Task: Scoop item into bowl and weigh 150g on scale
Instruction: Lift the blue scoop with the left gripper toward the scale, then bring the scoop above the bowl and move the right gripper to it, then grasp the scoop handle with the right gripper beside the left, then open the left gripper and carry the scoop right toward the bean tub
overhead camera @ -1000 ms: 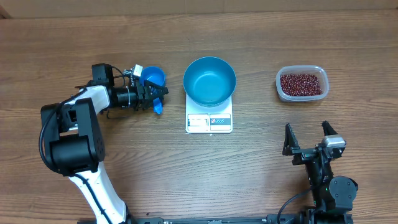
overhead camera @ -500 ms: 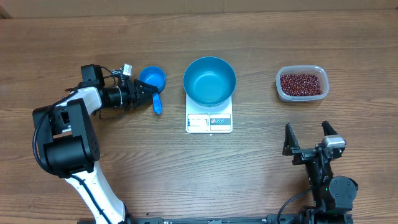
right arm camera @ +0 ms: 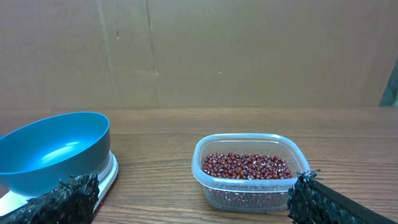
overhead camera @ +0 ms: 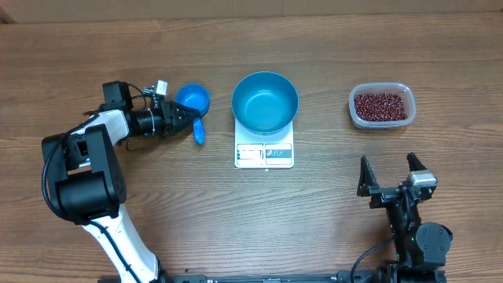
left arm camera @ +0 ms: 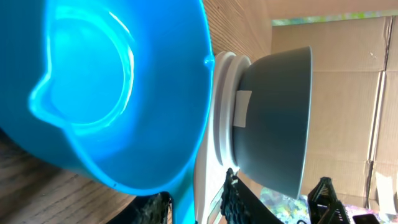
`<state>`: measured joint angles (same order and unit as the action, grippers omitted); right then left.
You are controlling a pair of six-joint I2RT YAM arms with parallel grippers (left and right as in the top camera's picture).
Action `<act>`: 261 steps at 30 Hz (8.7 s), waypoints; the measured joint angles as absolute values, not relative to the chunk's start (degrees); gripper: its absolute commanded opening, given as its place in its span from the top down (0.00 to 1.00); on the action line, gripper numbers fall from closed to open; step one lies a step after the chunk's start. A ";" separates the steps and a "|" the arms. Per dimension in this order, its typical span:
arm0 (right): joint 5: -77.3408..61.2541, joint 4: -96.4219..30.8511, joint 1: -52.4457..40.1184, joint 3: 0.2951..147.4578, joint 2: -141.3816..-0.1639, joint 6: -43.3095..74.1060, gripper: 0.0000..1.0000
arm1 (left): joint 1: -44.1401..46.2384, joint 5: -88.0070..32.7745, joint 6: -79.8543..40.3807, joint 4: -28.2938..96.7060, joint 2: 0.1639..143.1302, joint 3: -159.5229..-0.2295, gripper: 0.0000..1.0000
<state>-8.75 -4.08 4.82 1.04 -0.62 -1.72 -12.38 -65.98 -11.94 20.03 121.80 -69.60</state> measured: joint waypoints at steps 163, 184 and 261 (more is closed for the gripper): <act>-61.69 -12.78 -21.32 79.57 -94.26 44.21 0.72 | 4.91 -81.82 -82.15 -35.86 97.56 -69.12 0.96; -63.66 -10.68 -22.57 79.57 -94.26 45.08 0.76 | 4.91 -81.82 -82.17 -35.86 97.56 -69.12 0.96; -14.59 -63.02 3.73 79.57 -94.48 11.31 0.96 | -9.43 -75.79 -42.63 -2.28 97.62 -69.36 0.00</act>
<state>-14.59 -63.02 3.73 79.57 -94.48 11.31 -9.43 -75.79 -42.63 -2.28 97.62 -69.36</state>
